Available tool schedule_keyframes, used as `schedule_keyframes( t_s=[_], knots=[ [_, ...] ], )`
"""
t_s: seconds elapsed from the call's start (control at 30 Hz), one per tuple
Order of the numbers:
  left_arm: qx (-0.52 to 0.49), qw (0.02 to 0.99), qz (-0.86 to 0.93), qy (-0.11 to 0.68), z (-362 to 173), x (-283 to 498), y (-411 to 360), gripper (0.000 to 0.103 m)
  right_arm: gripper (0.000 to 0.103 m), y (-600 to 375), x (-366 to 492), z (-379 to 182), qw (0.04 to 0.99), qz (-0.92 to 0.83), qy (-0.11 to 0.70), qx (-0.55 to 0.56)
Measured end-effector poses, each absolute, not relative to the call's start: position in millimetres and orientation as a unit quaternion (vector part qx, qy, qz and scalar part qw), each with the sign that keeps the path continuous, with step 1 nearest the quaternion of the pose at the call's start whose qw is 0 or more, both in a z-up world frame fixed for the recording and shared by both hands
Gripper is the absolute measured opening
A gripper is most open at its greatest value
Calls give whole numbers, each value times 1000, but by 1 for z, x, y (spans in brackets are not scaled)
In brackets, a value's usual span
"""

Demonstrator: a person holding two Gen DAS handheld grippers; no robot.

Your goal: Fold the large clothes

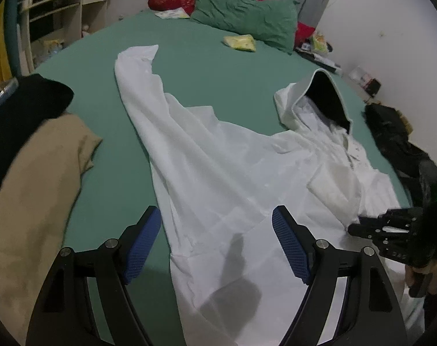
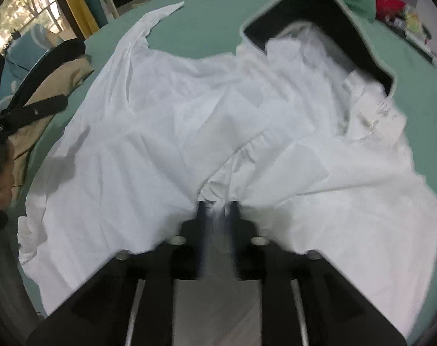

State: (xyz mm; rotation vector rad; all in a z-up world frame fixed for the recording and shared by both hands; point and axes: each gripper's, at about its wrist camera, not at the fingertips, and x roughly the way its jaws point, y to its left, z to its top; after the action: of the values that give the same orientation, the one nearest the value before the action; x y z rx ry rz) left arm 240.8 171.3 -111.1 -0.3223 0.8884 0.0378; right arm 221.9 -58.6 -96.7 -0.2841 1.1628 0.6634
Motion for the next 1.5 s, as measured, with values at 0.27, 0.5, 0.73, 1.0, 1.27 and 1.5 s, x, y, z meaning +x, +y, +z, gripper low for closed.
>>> schedule_keyframes(
  t_s=[0.27,0.5,0.73,1.0,1.27,1.5],
  knots=[
    [-167,873,-17,459,-118,234,160,80,63,2,222,-75,795,305,478,-215],
    [-166,870,1,465,-130,238,172,80,2,6,231,-68,823,319,434,-182],
    [-171,883,63,432,-128,276,220,80,5,13,231,-71,775,433,438,-139],
    [-187,883,97,420,-150,356,269,72,86,-70,216,-43,807,406,419,-84],
    [-226,857,-43,462,-146,313,198,5,86,-169,182,-27,831,338,427,-117],
    [-181,874,-9,451,-97,285,206,70,86,-186,177,-39,841,298,442,-94]
  ],
)
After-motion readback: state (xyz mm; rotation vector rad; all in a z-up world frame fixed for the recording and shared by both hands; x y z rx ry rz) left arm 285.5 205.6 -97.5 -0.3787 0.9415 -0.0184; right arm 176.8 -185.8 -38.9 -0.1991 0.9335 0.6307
